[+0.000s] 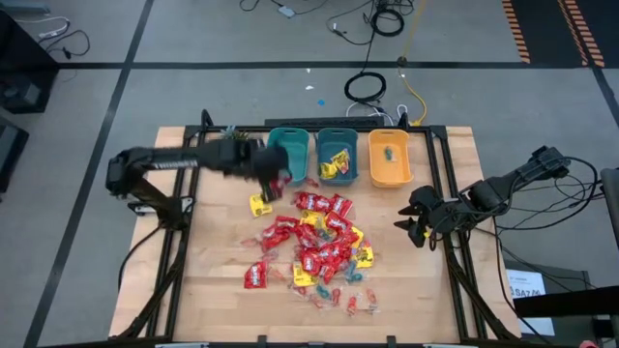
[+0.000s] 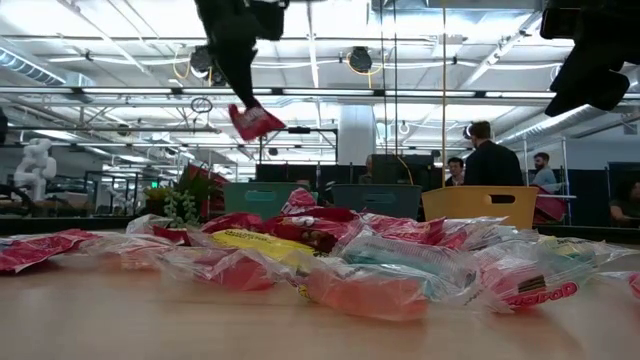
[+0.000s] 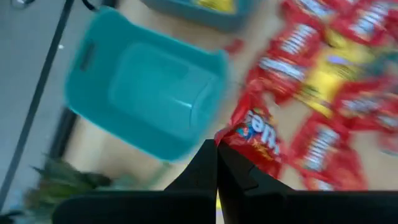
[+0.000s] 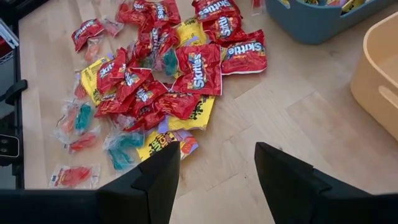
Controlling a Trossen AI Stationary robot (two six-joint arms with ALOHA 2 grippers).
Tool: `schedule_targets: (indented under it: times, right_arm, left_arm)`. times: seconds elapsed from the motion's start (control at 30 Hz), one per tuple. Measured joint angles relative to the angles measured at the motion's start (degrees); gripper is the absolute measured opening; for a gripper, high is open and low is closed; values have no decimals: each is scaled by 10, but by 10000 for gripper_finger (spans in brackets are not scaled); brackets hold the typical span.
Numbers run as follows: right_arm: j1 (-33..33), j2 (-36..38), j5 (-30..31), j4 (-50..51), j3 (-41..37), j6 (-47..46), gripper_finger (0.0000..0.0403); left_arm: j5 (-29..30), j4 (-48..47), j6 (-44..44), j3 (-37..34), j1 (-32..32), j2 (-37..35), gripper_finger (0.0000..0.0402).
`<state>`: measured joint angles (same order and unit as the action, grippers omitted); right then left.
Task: Sort candy
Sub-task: Put the red candy into the green bin
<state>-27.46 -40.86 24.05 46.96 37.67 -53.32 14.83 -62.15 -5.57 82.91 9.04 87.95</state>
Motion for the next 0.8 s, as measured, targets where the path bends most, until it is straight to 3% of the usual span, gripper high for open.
schedule_targets:
  times: [0.17,0.33,0.5,0.8]
  right_arm:
    - [0,0,0,-9,0,0,199]
    - [0,0,0,-34,0,0,199]
    - [0,0,0,-56,0,0,199]
    - [0,0,0,-68,0,-46,199]
  left_arm:
    - [-85,80,115,0,136,3,0]
    - [-118,139,153,0,225,22,1]
    - [-118,148,158,0,259,34,31]
    - [-118,154,197,0,266,36,107]
